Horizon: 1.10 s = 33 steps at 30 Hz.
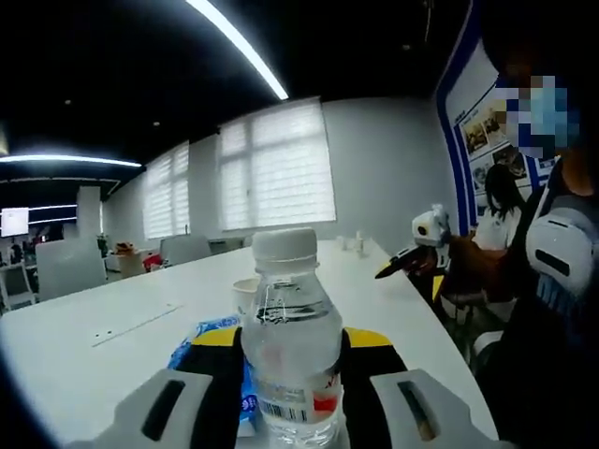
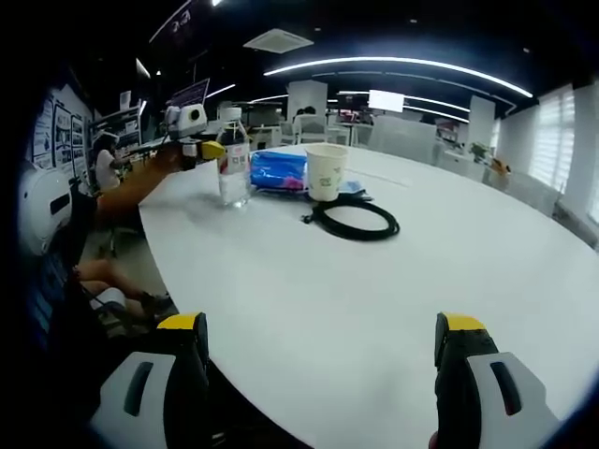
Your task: Arrange the tabletop items into an orderly group along one side of the table until the central work area is clear of visible clutter.
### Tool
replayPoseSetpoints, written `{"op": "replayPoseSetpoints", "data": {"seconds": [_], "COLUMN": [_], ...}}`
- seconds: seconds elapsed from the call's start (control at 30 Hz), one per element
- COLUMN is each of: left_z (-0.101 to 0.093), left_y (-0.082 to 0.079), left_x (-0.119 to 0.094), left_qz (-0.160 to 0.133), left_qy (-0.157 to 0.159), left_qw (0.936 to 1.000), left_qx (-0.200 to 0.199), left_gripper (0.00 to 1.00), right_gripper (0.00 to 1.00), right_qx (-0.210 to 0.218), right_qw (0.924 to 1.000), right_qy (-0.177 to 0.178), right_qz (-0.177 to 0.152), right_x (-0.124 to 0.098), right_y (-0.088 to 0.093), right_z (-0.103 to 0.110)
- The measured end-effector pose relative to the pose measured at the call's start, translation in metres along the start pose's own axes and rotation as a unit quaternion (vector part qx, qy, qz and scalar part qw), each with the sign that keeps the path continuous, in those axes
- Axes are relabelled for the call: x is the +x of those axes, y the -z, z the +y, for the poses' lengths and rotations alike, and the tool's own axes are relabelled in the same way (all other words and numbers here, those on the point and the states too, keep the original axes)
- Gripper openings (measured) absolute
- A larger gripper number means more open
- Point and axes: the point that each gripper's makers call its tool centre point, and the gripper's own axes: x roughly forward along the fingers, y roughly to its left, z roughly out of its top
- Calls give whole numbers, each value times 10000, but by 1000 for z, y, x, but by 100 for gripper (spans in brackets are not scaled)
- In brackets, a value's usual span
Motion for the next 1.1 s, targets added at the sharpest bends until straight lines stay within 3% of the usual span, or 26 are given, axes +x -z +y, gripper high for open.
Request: {"op": "replayPoseSetpoints", "data": {"seconds": [0.7, 1.1], "left_z": [3, 9], "left_y": [-15, -16], "left_x": [-13, -26], "left_qz": [-236, -216], "left_qy": [-57, -142], "left_qw": [9997, 9996], "left_qx": [-96, -72], "left_gripper": [37, 36], "right_gripper": [98, 98], "right_qx": [-9, -67], "right_qw": [10000, 10000], "right_qy": [-32, -55], "right_qz": [4, 12], "right_x": [3, 4], "right_y": [0, -5], "right_z": [2, 4]}}
